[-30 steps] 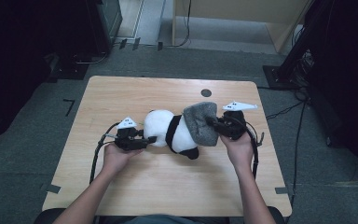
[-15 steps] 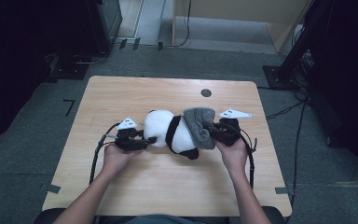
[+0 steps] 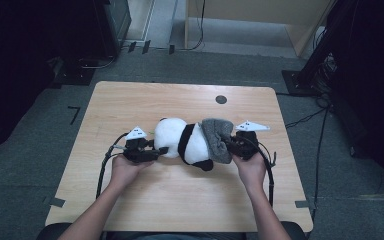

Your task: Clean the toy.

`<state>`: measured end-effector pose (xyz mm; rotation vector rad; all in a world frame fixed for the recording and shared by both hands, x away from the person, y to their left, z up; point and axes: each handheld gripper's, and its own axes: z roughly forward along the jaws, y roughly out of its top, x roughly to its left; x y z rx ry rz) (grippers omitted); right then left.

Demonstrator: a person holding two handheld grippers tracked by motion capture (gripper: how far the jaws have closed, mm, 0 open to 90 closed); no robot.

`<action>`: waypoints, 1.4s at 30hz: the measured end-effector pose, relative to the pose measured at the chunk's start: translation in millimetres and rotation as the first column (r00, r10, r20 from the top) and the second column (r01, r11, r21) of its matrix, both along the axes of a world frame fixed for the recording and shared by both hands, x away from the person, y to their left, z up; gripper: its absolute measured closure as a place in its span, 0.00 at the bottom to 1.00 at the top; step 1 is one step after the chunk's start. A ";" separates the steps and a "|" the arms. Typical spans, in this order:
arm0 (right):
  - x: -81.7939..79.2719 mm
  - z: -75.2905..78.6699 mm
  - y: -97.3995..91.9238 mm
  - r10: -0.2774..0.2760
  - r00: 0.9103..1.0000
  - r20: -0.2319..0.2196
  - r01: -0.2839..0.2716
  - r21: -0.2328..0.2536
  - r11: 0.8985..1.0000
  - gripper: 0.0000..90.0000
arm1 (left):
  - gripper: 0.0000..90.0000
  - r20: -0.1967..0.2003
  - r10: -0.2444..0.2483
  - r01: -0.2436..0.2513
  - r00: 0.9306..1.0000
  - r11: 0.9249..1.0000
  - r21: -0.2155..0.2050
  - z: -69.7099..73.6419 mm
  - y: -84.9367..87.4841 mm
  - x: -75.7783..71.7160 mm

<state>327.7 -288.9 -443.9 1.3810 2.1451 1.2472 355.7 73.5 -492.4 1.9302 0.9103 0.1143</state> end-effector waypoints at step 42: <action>-1.8 27.2 -24.3 -0.091 0.996 -0.005 0.092 0.019 0.996 0.92 | 0.49 -0.030 0.004 -0.004 1.000 1.000 -0.003 0.7 1.4 1.5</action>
